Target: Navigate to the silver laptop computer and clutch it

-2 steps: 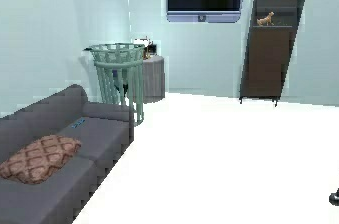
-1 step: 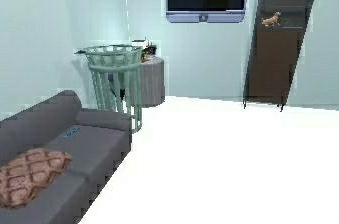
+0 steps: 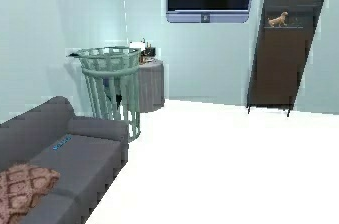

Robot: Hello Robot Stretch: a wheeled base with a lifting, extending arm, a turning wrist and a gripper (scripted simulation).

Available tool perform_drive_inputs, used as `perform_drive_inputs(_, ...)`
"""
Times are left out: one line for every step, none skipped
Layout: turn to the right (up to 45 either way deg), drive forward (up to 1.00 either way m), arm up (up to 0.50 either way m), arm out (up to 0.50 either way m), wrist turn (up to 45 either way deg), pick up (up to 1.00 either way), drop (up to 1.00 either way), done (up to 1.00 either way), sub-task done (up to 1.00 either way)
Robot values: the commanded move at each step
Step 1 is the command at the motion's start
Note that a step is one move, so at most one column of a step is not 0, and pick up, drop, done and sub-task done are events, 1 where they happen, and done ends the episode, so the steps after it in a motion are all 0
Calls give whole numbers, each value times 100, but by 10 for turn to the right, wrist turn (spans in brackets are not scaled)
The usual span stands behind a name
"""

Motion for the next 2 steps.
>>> perform_drive_inputs(60, 0, 0, 0, 0, 0, 0, 0, 0)
perform_drive_inputs(0, 100, 0, 0, 0, 0, 0, 0, 0)
